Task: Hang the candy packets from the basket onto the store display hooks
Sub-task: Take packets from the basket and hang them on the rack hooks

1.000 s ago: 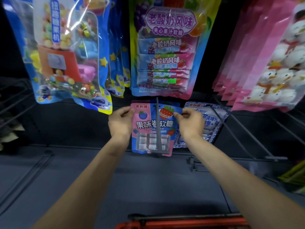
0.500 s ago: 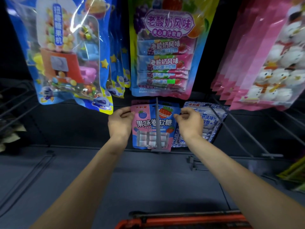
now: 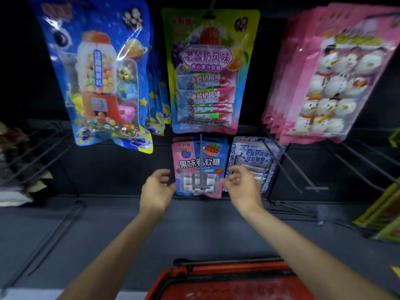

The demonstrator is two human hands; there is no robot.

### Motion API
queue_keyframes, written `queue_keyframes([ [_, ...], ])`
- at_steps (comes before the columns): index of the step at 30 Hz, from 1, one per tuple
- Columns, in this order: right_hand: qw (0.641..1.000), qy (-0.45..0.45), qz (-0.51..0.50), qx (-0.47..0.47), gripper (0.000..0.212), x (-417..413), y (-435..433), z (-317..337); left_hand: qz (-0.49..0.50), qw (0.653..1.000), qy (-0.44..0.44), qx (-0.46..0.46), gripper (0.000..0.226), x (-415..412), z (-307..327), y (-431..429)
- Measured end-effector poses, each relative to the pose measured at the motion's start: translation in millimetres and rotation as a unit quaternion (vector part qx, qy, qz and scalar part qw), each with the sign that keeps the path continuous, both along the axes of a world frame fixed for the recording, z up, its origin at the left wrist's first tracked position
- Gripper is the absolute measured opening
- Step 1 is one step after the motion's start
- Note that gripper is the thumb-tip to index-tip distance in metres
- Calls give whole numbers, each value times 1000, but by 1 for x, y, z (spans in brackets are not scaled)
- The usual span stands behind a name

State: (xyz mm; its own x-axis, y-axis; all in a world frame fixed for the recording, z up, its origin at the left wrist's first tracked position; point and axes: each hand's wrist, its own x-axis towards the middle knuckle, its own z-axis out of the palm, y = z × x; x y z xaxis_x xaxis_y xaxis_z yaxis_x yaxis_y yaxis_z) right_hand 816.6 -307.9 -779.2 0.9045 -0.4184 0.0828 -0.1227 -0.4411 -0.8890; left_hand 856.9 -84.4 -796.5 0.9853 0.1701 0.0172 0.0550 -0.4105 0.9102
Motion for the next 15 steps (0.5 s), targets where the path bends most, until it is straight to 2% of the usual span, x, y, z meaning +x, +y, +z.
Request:
queue_keyframes([
  [6, 987, 13, 110, -117, 51, -67, 3, 12, -88, 984, -24, 151, 49, -74, 13, 5],
  [10, 969, 24, 178, -167, 68, -115, 9, 29, -149, 957, -39, 245, 64, -129, 27, 13],
  [15, 944, 24, 250, -214, 75, -173, 20, 34, -180, 916, -75, 351, 71, -194, 29, 35],
])
